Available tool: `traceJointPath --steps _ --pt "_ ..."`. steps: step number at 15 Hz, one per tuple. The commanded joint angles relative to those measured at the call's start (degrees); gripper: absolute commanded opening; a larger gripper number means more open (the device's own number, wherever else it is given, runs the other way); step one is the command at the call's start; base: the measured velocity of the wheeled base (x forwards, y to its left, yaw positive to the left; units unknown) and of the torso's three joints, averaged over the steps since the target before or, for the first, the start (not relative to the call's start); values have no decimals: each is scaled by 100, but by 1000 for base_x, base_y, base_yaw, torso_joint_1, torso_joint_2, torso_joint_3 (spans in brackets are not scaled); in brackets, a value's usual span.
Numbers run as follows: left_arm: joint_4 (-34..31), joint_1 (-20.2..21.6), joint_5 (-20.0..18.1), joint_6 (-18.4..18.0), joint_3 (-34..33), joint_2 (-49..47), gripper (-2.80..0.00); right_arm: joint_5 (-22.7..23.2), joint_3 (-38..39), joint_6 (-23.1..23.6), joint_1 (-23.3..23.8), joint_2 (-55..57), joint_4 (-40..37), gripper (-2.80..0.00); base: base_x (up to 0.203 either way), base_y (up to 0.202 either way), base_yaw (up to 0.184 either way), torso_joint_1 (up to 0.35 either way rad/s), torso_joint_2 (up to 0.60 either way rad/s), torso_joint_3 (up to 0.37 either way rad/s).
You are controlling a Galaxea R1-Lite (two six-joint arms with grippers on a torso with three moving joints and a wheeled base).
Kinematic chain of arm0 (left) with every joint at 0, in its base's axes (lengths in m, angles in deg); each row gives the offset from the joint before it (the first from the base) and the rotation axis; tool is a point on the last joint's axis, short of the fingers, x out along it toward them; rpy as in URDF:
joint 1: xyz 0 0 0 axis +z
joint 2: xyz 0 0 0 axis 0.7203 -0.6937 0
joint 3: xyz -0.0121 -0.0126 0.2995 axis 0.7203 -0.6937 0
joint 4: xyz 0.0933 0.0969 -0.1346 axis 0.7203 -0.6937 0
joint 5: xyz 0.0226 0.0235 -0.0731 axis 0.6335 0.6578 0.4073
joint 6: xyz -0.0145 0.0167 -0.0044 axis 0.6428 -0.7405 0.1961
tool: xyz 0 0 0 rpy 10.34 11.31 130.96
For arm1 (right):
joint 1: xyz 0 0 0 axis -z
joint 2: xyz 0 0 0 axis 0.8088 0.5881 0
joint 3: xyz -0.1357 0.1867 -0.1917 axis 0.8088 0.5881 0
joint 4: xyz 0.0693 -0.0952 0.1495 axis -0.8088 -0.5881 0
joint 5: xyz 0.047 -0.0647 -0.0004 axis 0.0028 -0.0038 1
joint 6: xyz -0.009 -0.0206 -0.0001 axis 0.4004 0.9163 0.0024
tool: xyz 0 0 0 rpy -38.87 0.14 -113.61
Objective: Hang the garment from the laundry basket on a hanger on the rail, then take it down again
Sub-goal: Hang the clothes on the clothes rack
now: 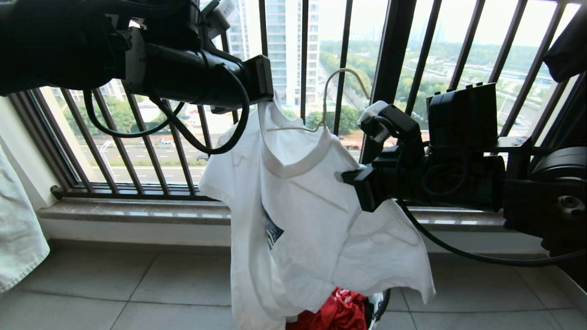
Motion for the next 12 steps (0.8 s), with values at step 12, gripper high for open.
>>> traceJointPath --steps 12 --pt "-366 -908 837 262 -40 324 -280 298 -138 -691 -201 190 690 -280 0 0 0 0 0 0"
